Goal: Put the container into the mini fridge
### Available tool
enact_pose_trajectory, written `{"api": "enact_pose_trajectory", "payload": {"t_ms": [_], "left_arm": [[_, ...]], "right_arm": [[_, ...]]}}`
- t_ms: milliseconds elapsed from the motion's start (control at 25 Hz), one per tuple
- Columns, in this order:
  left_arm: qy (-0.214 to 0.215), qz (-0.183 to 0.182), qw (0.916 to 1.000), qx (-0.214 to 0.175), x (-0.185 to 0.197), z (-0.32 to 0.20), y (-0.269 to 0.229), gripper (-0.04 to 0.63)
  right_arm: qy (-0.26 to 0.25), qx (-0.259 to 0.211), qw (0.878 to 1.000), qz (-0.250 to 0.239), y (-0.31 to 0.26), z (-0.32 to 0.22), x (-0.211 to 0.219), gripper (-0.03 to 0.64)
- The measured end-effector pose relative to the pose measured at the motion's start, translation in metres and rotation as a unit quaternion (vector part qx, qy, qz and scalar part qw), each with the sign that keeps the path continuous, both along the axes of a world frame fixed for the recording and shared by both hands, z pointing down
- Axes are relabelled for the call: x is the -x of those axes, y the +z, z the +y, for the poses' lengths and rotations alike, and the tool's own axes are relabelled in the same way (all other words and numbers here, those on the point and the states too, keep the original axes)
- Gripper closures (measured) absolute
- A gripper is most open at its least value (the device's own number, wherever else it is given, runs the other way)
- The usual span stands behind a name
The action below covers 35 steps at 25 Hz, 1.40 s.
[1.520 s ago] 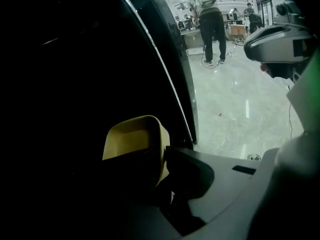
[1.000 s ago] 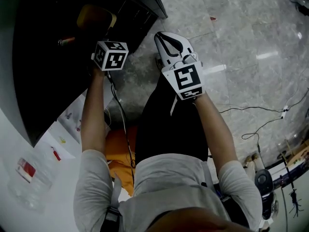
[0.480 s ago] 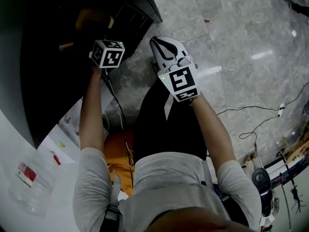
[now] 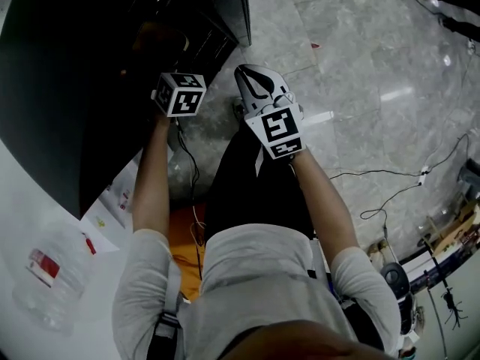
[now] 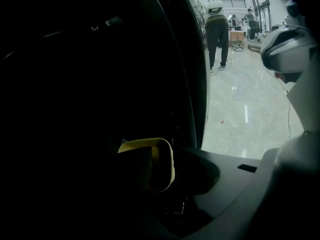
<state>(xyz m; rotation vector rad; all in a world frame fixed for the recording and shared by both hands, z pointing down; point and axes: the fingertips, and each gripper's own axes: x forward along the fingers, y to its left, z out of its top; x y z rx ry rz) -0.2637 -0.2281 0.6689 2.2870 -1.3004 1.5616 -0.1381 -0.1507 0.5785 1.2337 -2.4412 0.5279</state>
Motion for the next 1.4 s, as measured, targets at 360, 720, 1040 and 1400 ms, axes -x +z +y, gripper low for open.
{"api": "enact_pose_trajectory", "payload": {"t_ms": [360,720,1040,1400], "left_arm": [[-0.049,0.043,0.9973,-0.034,-0.007,0.047,-0.052,0.51],[-0.165,0.176,0.9657,-0.095,-0.029,0.095,-0.137,0.58],[-0.221,0.227,0.9378,-0.143,-0.055,0.146,-0.231,0.581],[-0.236,0.259,0.9132,-0.209,-0.086,0.193,-0.306,0.581]], "right_arm": [[-0.009,-0.005,1.0,0.003,-0.054,0.001,0.004,0.577],[-0.019,-0.025,0.999,-0.022,-0.11,0.019,0.0,0.577],[-0.082,-0.094,0.992,-0.001,-0.186,0.051,0.007,0.578],[-0.078,-0.147,0.986,-0.031,-0.257,0.087,-0.024,0.578]]}}
